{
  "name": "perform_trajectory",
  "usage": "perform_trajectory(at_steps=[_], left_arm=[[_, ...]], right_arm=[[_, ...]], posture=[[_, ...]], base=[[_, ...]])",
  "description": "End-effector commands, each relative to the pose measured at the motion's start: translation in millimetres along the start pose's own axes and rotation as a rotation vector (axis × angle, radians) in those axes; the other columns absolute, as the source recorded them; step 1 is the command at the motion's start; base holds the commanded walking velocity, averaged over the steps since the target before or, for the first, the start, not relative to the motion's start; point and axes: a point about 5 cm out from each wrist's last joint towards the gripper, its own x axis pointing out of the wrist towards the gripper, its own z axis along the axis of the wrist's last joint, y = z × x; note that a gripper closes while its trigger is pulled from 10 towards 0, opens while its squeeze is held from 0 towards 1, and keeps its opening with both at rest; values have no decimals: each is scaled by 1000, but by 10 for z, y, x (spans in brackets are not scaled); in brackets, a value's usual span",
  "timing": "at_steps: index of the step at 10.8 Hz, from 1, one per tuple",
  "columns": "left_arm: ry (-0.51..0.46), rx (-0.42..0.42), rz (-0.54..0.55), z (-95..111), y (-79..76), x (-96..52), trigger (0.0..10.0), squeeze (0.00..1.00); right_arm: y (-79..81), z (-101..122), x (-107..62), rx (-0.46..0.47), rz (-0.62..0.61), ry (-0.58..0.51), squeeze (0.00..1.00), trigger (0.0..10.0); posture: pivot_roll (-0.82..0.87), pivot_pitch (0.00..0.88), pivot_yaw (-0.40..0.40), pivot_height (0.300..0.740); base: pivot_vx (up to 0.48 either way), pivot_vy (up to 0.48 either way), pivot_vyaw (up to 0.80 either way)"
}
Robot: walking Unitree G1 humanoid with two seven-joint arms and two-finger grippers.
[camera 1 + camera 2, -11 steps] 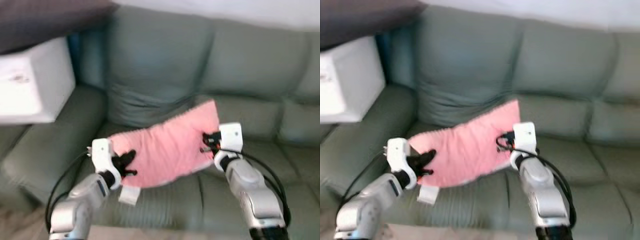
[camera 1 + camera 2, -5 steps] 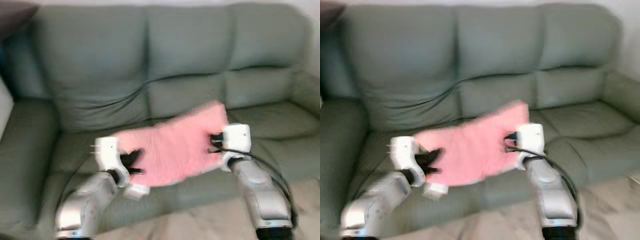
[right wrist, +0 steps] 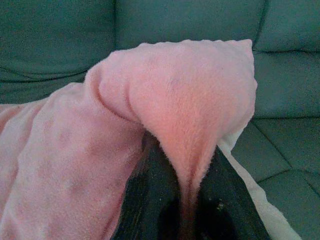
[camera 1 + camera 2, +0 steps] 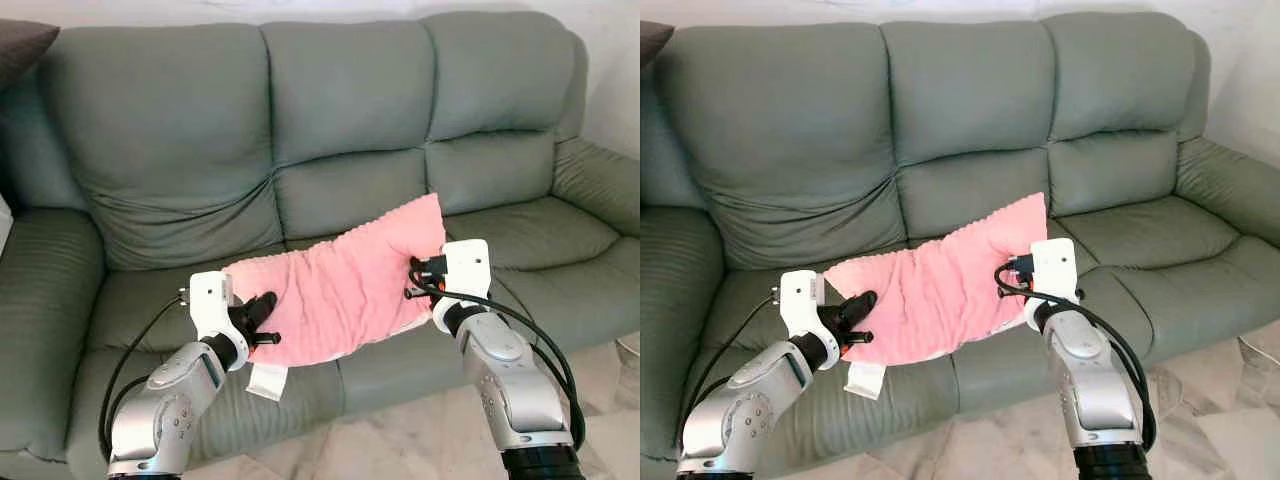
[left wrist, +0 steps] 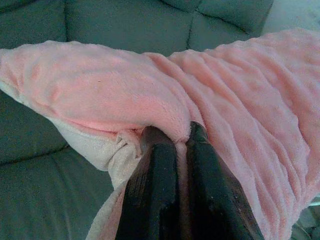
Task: Move the pillow to the sofa
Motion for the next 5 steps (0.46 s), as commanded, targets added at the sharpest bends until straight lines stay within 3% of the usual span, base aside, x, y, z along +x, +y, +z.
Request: perform_trajectory(at_steps=[1,5], left_arm=[[-15,3,-7,35,-27,23,10000,0],[-9,-2,2,27,-6,28,10000,0]], right_arm=[[3,85,30,-12,6,-33,0,10000],[21,70,33,-13,9,-32,0,10000]], posture=[[-177,35,-28,740],[-180,40,-21,740]], base=[[0,-322,0],[0,-357,0]])
